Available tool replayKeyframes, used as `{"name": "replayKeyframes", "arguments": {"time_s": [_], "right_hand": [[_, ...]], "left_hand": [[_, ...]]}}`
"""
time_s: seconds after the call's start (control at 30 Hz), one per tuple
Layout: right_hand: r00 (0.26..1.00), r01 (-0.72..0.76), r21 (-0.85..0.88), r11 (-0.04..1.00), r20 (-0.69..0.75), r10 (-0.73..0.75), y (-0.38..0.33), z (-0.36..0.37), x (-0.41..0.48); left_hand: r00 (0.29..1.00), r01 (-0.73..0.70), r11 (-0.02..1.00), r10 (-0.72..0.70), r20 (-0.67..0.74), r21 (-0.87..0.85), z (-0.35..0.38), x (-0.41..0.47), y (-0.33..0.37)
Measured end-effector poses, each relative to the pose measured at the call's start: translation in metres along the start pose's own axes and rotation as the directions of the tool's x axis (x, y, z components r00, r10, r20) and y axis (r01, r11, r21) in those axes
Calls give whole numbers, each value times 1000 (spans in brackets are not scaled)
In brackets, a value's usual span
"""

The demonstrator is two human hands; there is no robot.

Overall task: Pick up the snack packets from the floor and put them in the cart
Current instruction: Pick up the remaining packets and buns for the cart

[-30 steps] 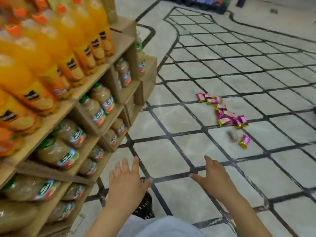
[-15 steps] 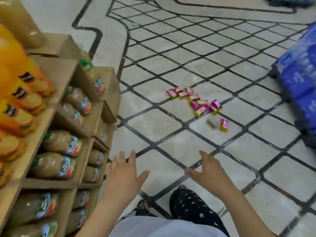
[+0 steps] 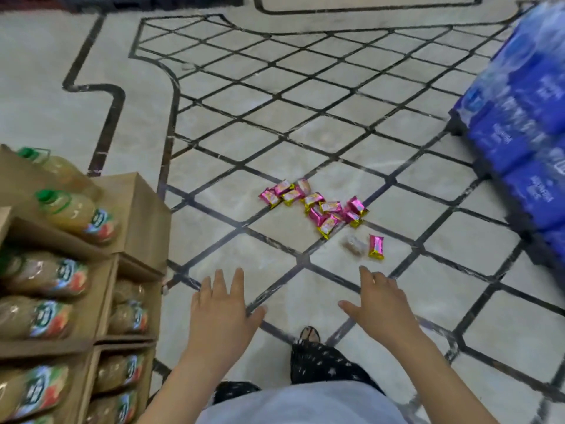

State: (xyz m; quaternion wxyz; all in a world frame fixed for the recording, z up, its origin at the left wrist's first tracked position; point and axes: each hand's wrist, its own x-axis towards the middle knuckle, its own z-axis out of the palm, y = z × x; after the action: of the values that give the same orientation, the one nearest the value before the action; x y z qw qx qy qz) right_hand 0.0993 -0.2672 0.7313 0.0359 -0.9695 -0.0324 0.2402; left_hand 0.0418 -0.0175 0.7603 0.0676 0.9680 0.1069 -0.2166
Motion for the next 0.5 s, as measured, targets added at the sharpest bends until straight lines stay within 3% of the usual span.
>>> {"name": "replayKeyframes", "arguments": {"time_s": [0.2,0.5], "right_hand": [[999,10,-39,999,43,-8,27,-43,86],[980,-84,110,990,189,62,6,-63,213]], "left_hand": [[998,49,999,-49,41,-10,-25,61,33],[981,112,993,-107,164,-22,-49,186,15]]}}
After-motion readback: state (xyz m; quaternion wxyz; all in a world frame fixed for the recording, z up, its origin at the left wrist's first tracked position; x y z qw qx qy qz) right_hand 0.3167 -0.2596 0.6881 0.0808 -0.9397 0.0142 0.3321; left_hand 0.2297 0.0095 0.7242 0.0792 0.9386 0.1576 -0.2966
